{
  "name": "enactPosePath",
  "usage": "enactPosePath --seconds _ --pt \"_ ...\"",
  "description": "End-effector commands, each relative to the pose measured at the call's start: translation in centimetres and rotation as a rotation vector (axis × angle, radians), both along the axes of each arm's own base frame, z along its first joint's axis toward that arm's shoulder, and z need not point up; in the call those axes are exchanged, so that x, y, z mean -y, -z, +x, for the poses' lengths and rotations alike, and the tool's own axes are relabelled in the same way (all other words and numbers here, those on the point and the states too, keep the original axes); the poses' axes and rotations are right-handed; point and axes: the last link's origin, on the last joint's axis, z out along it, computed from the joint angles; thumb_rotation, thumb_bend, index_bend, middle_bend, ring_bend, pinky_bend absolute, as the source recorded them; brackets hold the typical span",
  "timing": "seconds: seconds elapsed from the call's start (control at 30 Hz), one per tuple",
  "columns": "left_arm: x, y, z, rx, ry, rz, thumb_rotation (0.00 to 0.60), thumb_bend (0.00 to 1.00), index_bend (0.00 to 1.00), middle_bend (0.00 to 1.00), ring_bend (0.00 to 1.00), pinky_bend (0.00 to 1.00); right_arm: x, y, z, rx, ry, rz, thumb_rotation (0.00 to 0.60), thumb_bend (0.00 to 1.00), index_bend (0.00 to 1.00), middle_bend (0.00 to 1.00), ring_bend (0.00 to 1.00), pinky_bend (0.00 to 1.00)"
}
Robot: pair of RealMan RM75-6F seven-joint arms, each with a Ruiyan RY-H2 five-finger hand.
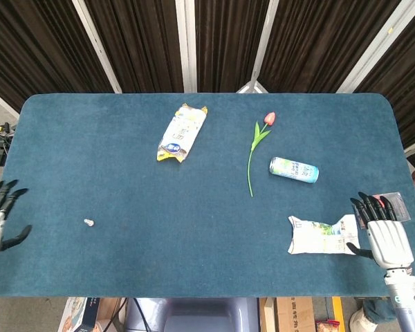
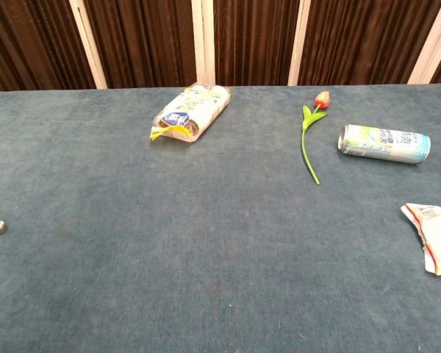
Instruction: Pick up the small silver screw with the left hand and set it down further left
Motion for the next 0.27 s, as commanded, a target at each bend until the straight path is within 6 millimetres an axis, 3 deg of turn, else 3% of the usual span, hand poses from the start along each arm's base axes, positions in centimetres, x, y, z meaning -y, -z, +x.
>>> enactPosePath --seconds 0.03,0.27 --pt "2.16 -2.17 -0.17 -0.049 -0.071 0.138 0.600 0.40 0.16 0.04 0.00 0.00 0.13 -0.23 -0.15 -0.004 -0.007 0.000 0.600 0.10 0.16 0.10 0.09 0.00" --pt "2.42 -2.62 -0.57 -0.049 -0.097 0.136 0.600 0.40 0.16 0.04 0.00 0.00 0.16 -0.67 -0.14 0.010 -0.023 -0.015 0.600 0.10 0.16 0.10 0.09 0.00"
